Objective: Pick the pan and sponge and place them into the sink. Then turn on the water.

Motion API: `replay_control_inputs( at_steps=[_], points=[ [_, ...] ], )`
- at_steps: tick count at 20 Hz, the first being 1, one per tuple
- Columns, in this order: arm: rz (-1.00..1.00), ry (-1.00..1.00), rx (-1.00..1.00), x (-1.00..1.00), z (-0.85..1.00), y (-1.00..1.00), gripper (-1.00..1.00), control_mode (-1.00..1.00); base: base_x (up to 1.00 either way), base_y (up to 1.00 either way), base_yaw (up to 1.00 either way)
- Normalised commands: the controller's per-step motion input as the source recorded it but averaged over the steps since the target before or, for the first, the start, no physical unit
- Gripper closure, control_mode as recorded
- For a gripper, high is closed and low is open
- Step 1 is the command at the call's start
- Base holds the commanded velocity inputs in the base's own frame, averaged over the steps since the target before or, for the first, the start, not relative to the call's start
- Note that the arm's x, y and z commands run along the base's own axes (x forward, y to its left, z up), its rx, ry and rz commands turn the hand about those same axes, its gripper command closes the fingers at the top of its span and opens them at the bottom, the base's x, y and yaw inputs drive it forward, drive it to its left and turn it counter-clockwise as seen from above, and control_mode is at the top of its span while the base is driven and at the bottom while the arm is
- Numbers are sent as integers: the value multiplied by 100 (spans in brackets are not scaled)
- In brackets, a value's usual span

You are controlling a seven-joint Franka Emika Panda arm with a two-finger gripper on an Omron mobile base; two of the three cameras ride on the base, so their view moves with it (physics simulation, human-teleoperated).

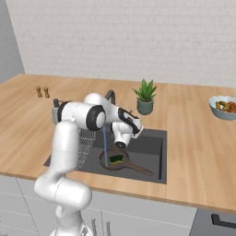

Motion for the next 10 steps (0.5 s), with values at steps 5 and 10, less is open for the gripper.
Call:
replay_control_inputs(
  at_steps=[5, 10],
  points=[
    [14, -8, 38, -97, 16, -100, 100, -100, 0, 0, 0],
    [23, -5, 37, -63, 11, -100, 100, -100, 0, 0, 0]
  ],
)
